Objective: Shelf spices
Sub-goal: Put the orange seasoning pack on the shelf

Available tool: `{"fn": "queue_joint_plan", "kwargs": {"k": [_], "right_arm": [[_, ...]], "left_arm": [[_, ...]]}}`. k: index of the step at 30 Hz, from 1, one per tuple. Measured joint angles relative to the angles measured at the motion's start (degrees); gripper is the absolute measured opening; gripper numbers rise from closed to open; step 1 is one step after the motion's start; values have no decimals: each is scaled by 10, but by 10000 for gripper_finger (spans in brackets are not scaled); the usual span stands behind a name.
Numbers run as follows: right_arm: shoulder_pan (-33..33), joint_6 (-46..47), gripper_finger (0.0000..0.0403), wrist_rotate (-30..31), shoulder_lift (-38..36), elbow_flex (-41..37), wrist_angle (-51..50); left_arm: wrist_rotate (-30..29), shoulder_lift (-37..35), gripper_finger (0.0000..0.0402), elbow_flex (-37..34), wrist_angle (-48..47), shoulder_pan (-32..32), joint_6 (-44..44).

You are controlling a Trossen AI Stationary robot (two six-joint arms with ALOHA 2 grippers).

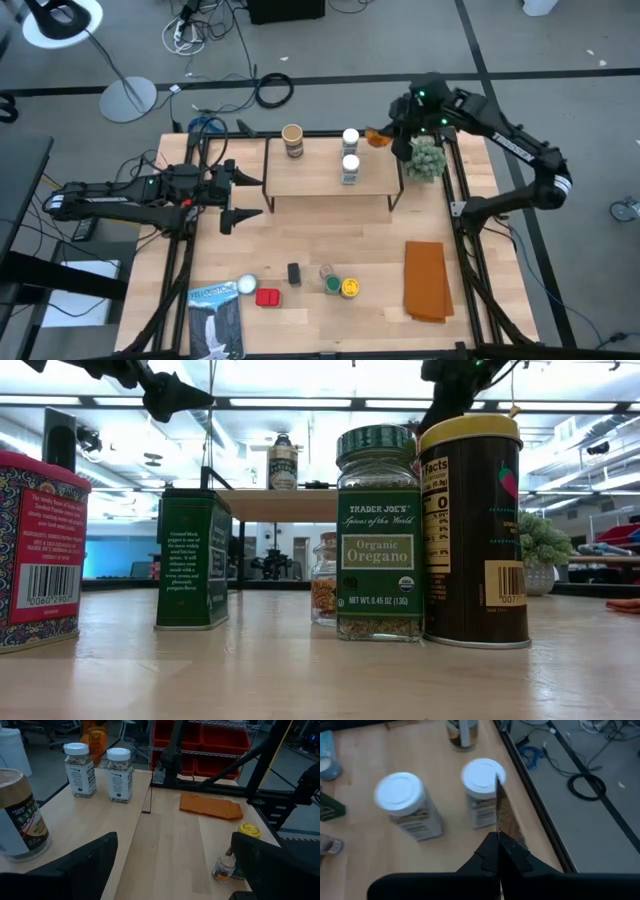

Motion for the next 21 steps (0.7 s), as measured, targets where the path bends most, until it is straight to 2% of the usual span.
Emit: {"fn": "queue_joint_plan", "kwargs": {"k": [8, 21], "right_arm": [[-14, -37, 0, 1, 35, 6, -2], [-35, -76, 0, 3, 34, 6, -40]], "left_arm": [[0, 0, 396, 0, 0, 0, 0], [0, 0, 396, 0, 0, 0, -4]]}}
